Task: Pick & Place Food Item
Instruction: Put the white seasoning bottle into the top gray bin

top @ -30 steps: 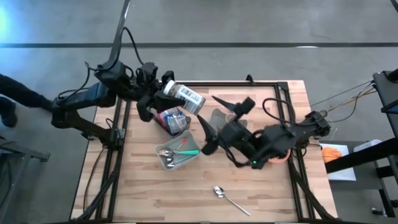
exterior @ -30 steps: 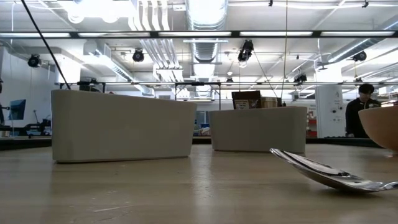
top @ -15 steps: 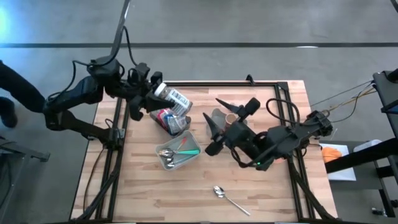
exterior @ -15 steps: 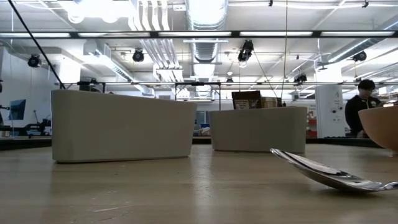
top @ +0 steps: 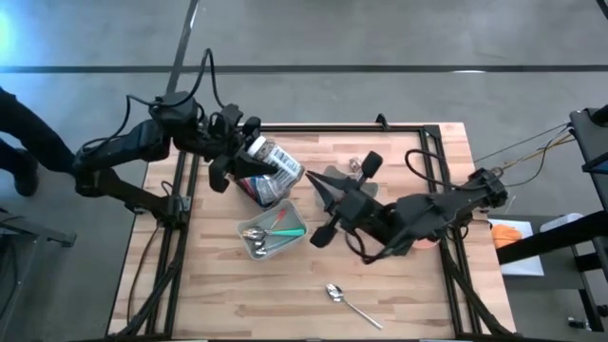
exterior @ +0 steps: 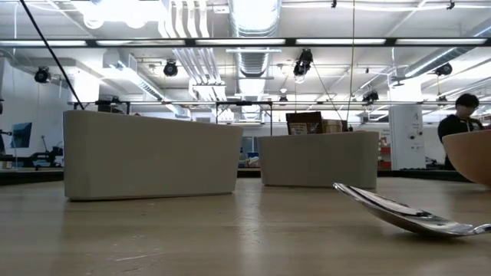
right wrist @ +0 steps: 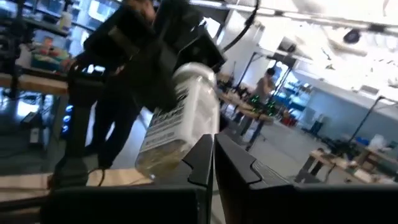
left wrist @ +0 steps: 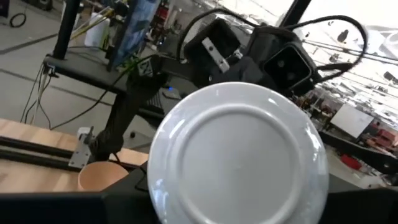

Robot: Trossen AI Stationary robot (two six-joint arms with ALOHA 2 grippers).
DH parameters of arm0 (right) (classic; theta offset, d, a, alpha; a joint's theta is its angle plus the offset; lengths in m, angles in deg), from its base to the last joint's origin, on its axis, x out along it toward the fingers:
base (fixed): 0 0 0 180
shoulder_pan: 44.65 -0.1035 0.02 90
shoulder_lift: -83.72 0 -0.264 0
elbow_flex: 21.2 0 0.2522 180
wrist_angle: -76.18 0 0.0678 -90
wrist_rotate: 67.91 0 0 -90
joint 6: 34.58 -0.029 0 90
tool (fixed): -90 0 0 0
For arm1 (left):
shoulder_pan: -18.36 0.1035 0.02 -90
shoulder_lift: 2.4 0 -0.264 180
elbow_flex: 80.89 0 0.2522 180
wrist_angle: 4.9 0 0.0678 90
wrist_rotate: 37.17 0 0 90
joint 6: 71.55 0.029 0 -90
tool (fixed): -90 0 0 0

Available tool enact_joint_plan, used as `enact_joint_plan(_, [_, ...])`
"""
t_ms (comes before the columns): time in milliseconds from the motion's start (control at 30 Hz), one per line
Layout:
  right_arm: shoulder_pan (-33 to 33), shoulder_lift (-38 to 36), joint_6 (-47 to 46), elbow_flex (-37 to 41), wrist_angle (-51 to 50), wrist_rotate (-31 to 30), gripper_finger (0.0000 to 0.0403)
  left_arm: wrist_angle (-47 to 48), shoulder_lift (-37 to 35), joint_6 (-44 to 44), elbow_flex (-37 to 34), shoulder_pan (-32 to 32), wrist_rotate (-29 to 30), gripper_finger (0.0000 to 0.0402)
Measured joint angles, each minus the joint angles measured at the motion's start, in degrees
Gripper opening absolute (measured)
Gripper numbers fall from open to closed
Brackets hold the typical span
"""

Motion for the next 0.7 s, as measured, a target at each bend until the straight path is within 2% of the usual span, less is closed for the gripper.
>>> enact_joint_plan(133, [0.51, 0.08, -6.12, 0.09, -4.13, 3.43, 0.0008, -1.13, 0.45, -0.28, 0.11, -0.10, -0.15, 0.0188])
enact_joint_plan(500, [0.81, 0.11, -8.15, 0.17, -5.18, 7.19, 0.0008, -4.12, 0.51, -1.53, 0.02, -0.10, 0.42, 0.0188])
enact_joint_plan(600, [0.75, 0.11, -8.08, 0.20, -5.78, 6.74, 0.0008, -3.23, 0.51, -1.48, 0.02, -0.10, 0.39, 0.0188])
enact_joint_plan(700, [0.06, -0.32, -5.76, 0.12, -5.82, 3.35, 0.0008, -1.42, 0.43, -1.47, 0.02, -0.10, -0.05, 0.0188])
